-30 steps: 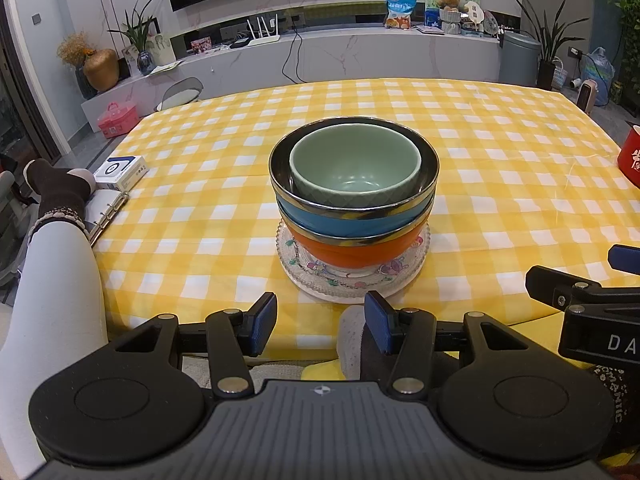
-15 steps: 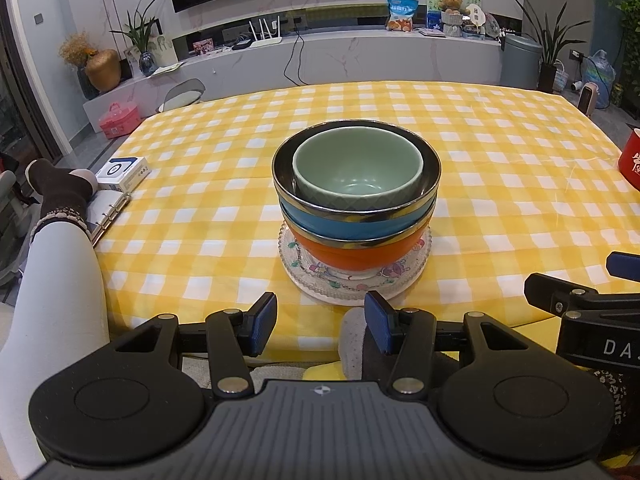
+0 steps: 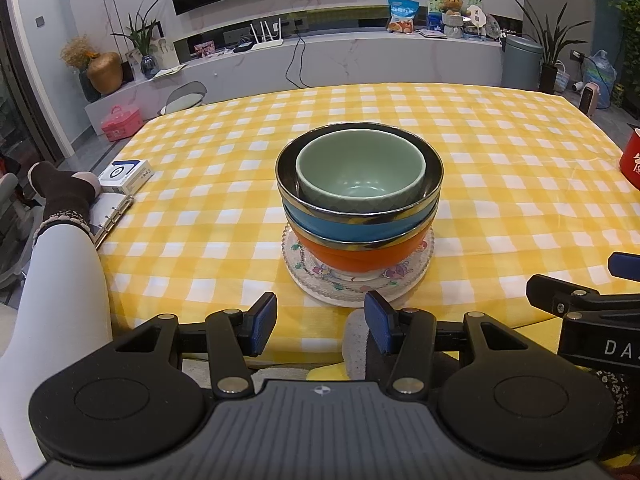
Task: Organize plates and bowls
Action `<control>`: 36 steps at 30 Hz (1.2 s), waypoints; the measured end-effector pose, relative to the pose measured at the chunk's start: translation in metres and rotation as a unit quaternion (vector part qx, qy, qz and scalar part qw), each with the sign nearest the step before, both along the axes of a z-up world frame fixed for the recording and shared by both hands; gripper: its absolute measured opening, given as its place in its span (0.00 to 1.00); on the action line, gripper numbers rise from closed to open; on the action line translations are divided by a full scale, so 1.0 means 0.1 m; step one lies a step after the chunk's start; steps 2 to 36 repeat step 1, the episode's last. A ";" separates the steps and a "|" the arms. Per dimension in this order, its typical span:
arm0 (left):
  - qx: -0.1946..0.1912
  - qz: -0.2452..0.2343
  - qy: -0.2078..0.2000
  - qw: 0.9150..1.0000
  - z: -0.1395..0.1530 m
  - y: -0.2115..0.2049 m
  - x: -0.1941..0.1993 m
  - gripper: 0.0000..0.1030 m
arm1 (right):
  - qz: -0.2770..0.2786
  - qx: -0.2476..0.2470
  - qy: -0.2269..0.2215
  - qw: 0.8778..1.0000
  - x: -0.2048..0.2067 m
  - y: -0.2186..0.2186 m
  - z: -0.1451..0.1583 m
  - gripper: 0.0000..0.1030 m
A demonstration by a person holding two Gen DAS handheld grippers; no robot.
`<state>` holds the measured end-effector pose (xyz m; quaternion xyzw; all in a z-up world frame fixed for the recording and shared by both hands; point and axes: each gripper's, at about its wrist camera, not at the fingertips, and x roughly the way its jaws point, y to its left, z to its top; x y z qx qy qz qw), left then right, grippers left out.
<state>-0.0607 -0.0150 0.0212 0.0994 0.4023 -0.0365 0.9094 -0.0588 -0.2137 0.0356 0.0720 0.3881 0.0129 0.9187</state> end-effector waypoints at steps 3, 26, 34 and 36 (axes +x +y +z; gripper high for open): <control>-0.001 0.000 0.000 1.000 0.00 0.00 0.00 0.57 | 0.000 0.000 0.001 1.000 0.00 0.00 -0.01 0.92; -0.001 0.000 0.000 1.000 0.00 0.00 0.00 0.57 | 0.000 0.000 0.001 1.000 0.00 0.00 -0.01 0.92; -0.001 0.000 0.000 1.000 0.00 0.00 0.00 0.57 | 0.000 0.000 0.001 1.000 0.00 0.00 -0.01 0.92; -0.001 0.000 0.000 1.000 0.00 0.00 0.00 0.57 | 0.000 0.000 0.001 1.000 0.00 0.00 -0.01 0.92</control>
